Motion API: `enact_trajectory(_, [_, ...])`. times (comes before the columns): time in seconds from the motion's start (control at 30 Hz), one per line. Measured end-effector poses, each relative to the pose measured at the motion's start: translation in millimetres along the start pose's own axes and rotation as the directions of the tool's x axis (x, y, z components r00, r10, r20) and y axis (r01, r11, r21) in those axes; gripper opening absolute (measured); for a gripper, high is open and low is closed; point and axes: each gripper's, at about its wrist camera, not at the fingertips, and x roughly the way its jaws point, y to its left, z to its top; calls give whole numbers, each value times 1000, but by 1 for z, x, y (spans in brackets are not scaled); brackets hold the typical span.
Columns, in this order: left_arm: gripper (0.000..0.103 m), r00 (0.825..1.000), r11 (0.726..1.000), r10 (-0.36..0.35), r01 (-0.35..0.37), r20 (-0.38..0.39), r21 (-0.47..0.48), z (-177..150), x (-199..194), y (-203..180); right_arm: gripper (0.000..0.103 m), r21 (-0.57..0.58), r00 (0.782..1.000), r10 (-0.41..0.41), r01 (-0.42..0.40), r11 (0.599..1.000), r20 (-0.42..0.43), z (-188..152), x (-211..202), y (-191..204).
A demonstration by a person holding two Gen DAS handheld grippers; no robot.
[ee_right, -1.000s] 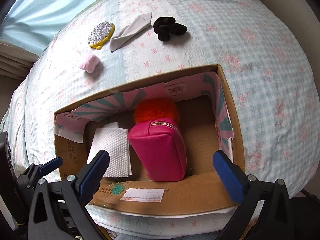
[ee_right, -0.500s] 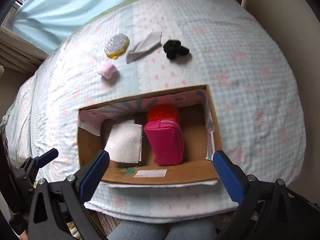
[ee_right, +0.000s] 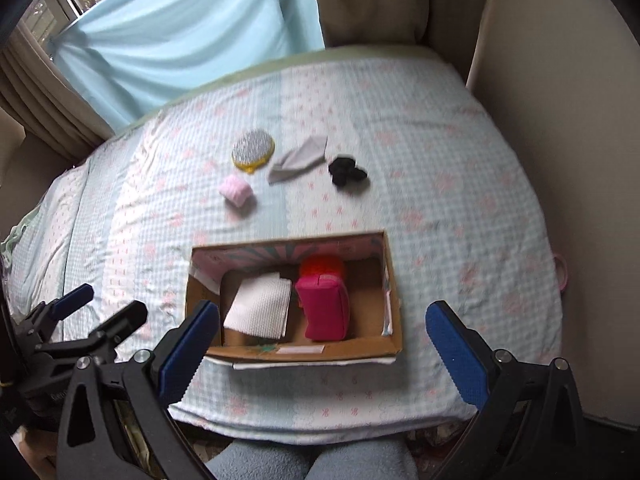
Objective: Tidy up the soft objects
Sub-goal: 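Move both tools back toward the remaining items on the bed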
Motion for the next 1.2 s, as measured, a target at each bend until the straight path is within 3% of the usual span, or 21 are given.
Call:
enact_trajectory(0.13, [103, 999, 999, 21, -19, 42, -43, 16, -15, 3, 103, -45, 998, -18, 20, 999, 52, 19, -13, 4])
enact_trajectory(0.33, [103, 994, 992, 57, -46, 97, -118, 46, -26, 1, 103, -99, 994, 28, -17, 995, 109, 57, -16, 3])
enact_trajectory(0.57, [103, 989, 975, 106, -83, 102, -207, 89, -2, -9, 103, -134, 992, 72, -57, 989, 106, 105, 10, -4])
enact_trajectory(0.83, [103, 990, 954, 136, -120, 38, -273, 133, 67, 3, 103, -133, 995, 77, -69, 989, 61, 153, 71, -15])
enact_trajectory(1.2, [103, 989, 921, 97, -132, -113, -368, 173, 195, 51, 103, -25, 999, 39, -40, 999, -35, 194, 186, -25])
